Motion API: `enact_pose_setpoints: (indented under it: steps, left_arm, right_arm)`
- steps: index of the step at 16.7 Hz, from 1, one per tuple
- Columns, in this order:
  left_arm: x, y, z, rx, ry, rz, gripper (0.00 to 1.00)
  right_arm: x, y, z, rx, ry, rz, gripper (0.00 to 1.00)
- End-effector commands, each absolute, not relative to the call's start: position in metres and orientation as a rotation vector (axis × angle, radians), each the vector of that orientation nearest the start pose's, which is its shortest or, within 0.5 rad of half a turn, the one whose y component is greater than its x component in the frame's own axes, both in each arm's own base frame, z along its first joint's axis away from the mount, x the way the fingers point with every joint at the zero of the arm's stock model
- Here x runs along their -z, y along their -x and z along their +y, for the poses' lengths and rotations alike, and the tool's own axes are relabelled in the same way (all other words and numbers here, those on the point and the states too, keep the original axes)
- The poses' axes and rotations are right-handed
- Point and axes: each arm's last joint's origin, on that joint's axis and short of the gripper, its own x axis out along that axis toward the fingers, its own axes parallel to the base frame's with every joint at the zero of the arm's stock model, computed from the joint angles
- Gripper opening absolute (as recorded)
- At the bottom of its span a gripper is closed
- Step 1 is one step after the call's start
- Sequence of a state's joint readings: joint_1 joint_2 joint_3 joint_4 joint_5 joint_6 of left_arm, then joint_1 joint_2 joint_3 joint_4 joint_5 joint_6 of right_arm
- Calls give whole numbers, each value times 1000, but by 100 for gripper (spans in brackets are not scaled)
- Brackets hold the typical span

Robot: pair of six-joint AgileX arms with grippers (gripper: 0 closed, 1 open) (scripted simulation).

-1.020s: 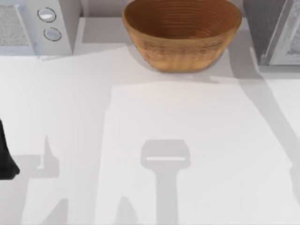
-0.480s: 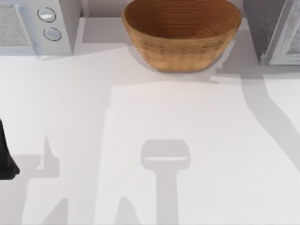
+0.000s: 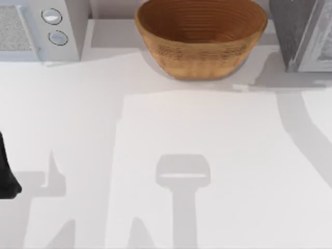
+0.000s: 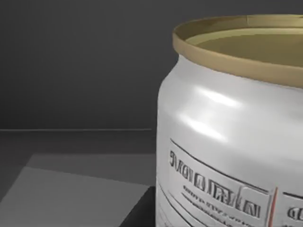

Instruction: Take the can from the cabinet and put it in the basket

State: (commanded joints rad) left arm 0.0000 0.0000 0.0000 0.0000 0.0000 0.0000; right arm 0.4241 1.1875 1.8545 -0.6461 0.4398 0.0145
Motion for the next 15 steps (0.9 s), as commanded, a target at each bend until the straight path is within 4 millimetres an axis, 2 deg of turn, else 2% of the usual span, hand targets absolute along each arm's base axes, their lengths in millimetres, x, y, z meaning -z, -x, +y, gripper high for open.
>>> enact_pose_setpoints:
  steps: [3, 5, 7, 12, 15]
  left_arm:
    - [-160, -106, -1, 0, 0, 0, 100]
    - [-160, -106, -1, 0, 0, 0, 100]
    - [-160, -106, -1, 0, 0, 0, 100]
    - [-160, -106, -1, 0, 0, 0, 100]
    - [-160, -106, -1, 0, 0, 0, 100]
  right_arm:
    - [-510, -153, 52, 4, -1, -11, 0]
    - [-473, -145, 42, 5, 8, 14, 0]
    - [-425, -137, 32, 6, 16, 45, 0]
    - [-290, -118, 13, 6, 17, 104, 0]
    - [-223, -110, 6, 4, 7, 90, 0]
